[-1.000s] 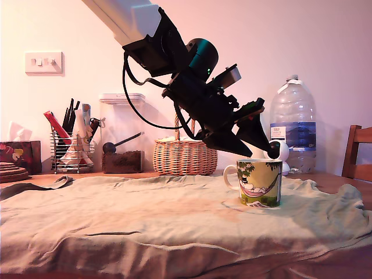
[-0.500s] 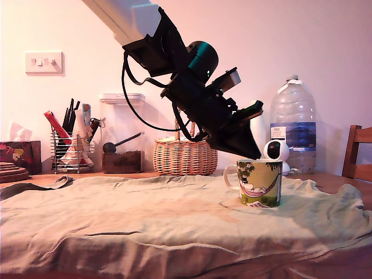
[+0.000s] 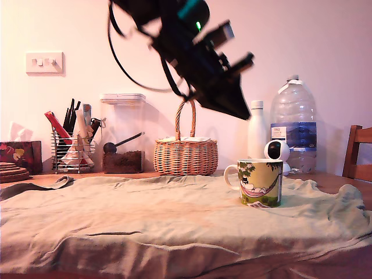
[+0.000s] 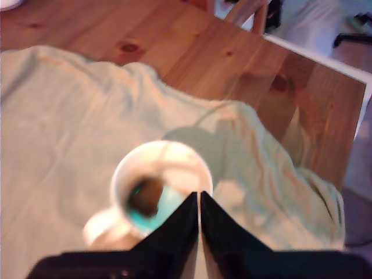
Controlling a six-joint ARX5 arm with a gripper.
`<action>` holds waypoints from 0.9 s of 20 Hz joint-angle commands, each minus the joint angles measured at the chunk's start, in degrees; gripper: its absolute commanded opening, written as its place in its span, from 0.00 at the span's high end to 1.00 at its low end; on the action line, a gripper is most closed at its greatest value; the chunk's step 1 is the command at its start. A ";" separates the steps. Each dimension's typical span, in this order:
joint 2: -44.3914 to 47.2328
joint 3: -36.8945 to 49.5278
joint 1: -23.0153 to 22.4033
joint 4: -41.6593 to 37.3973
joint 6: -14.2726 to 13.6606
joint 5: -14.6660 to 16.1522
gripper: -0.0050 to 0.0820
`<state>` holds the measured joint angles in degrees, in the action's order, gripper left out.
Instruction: Pick up the coffee capsules on the table and drop them inside the coffee cup
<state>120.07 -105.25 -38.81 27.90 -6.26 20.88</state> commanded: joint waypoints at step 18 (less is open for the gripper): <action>-20.04 29.05 11.30 -13.35 -0.74 -2.12 0.97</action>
<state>101.86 -78.41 -28.01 15.99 -8.58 18.79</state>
